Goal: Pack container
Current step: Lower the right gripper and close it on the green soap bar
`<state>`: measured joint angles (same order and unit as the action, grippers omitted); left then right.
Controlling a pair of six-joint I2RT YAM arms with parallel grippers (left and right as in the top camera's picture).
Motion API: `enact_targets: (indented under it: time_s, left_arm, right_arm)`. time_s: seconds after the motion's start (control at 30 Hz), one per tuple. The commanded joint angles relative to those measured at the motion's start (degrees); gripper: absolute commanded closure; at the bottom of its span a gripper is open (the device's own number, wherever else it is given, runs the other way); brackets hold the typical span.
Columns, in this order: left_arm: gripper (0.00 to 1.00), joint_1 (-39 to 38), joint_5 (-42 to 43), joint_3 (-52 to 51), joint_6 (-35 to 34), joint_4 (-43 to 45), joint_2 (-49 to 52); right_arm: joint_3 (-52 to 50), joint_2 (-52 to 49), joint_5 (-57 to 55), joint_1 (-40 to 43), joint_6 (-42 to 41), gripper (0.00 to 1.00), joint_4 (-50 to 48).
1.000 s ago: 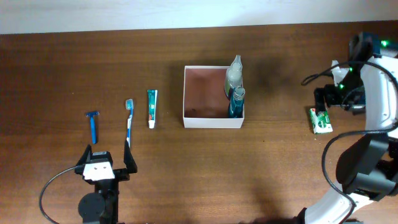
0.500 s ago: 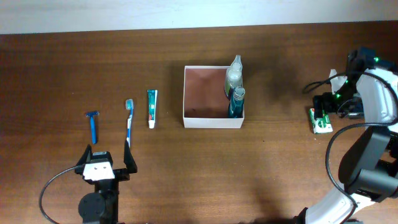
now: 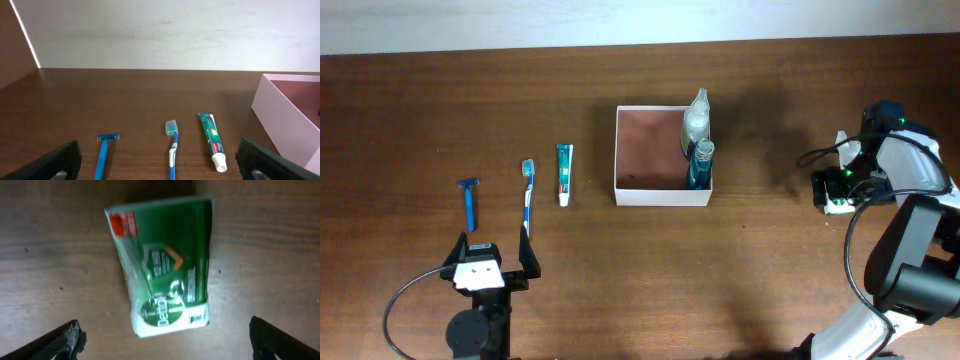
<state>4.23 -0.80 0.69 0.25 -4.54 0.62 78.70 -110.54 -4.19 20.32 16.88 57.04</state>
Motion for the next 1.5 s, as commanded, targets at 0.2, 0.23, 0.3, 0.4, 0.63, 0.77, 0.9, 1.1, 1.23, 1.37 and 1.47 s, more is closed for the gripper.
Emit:
enact_targets:
  time_s: [0.2, 0.23, 0.3, 0.4, 0.63, 0.77, 0.9, 1.1, 1.23, 1.37, 1.47]
  left_arm:
    - [0.00, -0.2, 0.6, -0.2, 0.7, -0.2, -0.3]
    - [0.01, -0.2, 0.6, -0.2, 0.7, -0.2, -0.3]
    - [0.01, -0.2, 0.6, -0.2, 0.7, -0.2, -0.3]
    - [0.01, -0.2, 0.6, -0.2, 0.7, -0.2, -0.3]
    - [0.01, -0.2, 0.6, -0.2, 0.7, -0.2, -0.3]
    - [0.01, -0.2, 0.6, -0.2, 0.7, -0.2, -0.3]
    - [0.01, -0.2, 0.6, -0.2, 0.7, -0.2, -0.3]
    - [0.01, -0.2, 0.6, -0.2, 0.7, -0.2, -0.3]
    - [0.01, -0.2, 0.6, -0.2, 0.7, -0.2, -0.3]
    - [0.01, -0.2, 0.6, -0.2, 0.7, -0.2, -0.3]
    - [0.01, -0.2, 0.6, -0.2, 0.7, -0.2, -0.3]
  right_arm:
    - [-0.3, -3.1, 3.7, 0.0, 0.5, 0.01, -4.3]
    - [-0.3, -3.2, 3.8, 0.0, 0.5, 0.01, -4.5]
    - [-0.3, -3.6, 3.8, 0.0, 0.5, 0.01, -5.4]
    - [-0.3, -3.6, 4.1, 0.0, 0.5, 0.01, -6.8]
    - [-0.3, -4.8, 5.7, 0.0, 0.5, 0.01, -8.3]
    - [-0.3, -6.1, 5.7, 0.0, 0.5, 0.01, -8.3]
    - [-0.3, -7.7, 5.7, 0.0, 0.5, 0.01, -8.2]
    - [-0.3, -7.9, 5.7, 0.0, 0.5, 0.04, -8.2]
    - [-0.1, -7.9, 5.7, 0.0, 0.5, 0.22, -8.0]
    - [0.5, -7.9, 5.7, 0.0, 0.4, 0.44, -7.3]
    - [1.6, -7.9, 5.7, 0.0, 0.4, 0.47, -6.2]
